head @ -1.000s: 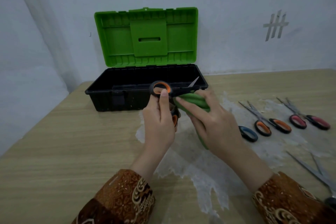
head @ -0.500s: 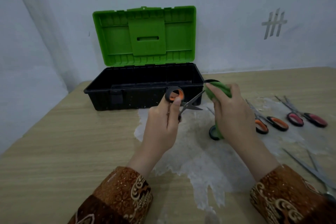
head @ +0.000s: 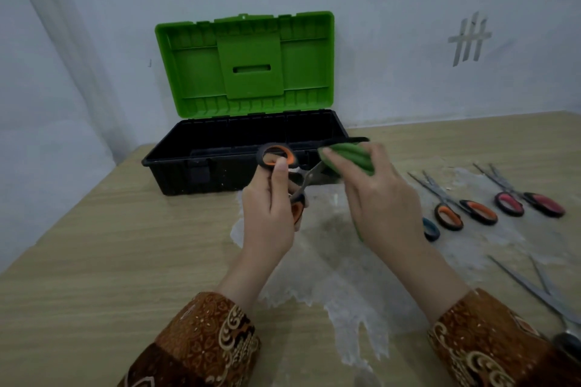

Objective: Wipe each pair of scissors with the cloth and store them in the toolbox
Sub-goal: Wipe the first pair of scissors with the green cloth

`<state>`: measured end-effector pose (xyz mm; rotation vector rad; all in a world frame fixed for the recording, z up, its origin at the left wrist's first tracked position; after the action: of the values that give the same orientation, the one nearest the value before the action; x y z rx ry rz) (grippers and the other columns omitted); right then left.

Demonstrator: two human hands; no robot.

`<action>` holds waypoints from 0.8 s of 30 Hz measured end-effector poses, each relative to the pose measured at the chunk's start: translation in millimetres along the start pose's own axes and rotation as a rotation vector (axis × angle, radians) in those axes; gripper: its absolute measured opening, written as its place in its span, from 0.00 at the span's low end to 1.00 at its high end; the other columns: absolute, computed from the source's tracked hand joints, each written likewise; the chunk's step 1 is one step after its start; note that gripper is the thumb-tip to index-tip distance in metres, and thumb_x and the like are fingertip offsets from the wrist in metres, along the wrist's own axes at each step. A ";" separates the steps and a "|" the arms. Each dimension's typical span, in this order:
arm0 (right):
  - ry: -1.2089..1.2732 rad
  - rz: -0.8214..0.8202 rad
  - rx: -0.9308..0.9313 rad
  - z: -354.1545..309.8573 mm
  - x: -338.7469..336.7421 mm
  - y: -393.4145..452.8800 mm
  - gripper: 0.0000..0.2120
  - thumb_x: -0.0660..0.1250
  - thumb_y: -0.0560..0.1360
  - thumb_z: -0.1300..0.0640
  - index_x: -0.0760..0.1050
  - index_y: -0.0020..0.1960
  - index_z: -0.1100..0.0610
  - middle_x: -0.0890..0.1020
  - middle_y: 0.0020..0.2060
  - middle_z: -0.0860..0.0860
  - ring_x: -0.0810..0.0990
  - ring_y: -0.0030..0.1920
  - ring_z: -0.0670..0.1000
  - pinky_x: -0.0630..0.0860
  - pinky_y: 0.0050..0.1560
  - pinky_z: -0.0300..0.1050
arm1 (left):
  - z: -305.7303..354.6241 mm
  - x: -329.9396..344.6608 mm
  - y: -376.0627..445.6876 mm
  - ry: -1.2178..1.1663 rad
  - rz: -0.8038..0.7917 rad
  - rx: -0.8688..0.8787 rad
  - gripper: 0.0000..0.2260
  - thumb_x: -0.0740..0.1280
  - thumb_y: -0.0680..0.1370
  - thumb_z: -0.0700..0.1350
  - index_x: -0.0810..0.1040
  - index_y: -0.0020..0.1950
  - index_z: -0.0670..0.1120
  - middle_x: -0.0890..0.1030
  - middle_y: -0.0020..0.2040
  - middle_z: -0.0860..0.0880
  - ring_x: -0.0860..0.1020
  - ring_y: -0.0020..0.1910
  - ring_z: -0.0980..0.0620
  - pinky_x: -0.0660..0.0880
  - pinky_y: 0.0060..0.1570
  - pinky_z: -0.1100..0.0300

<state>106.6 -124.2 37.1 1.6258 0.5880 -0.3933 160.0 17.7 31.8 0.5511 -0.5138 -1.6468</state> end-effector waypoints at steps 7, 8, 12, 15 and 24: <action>-0.059 0.146 0.130 23.0 -18.0 5.3 0.20 0.66 0.75 0.66 0.76 0.65 0.54 0.76 0.54 0.60 0.77 0.36 0.57 0.68 0.30 0.38 | -9.6 3.2 -0.1 -0.279 0.070 -0.294 0.15 0.52 0.84 0.50 0.70 0.48 0.41 0.74 0.32 0.32 0.68 0.21 0.46 0.66 0.20 0.59; -0.031 0.144 0.063 17.8 -18.8 6.1 0.20 0.66 0.75 0.65 0.76 0.65 0.53 0.77 0.54 0.59 0.77 0.36 0.55 0.69 0.30 0.38 | -12.1 1.2 1.2 -0.301 0.092 -0.327 0.15 0.51 0.85 0.50 0.70 0.49 0.40 0.74 0.31 0.34 0.67 0.20 0.47 0.66 0.20 0.60; 0.015 -0.009 -0.260 -14.0 -5.4 -2.1 0.23 0.71 0.72 0.65 0.77 0.64 0.49 0.78 0.54 0.58 0.79 0.39 0.56 0.75 0.27 0.42 | -11.4 -2.4 4.9 -0.345 0.145 -0.330 0.16 0.52 0.85 0.50 0.70 0.49 0.39 0.75 0.28 0.39 0.67 0.18 0.48 0.65 0.19 0.61; -0.018 -0.027 -0.141 -7.6 1.2 -1.3 0.23 0.71 0.72 0.64 0.77 0.64 0.48 0.78 0.53 0.57 0.79 0.37 0.55 0.74 0.24 0.42 | -7.8 -3.2 5.9 -0.349 0.136 -0.307 0.15 0.51 0.85 0.50 0.70 0.48 0.42 0.75 0.27 0.40 0.67 0.18 0.48 0.65 0.20 0.61; 0.001 0.114 -0.027 12.2 -14.2 3.3 0.19 0.66 0.76 0.63 0.76 0.66 0.52 0.77 0.55 0.58 0.78 0.38 0.55 0.71 0.31 0.38 | -6.3 -6.1 7.6 -0.288 0.109 -0.248 0.15 0.51 0.85 0.50 0.70 0.47 0.40 0.75 0.27 0.41 0.67 0.20 0.46 0.66 0.19 0.59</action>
<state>98.0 -138.5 46.1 1.6253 0.4967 -0.2987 170.6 22.5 32.0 0.1007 -0.5296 -1.6632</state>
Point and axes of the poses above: each hand's wrist, its own y-axis towards the middle knuckle, its own x-axis out of the palm, z = x × y, the point moved 4 cm from there along y, towards the middle knuckle
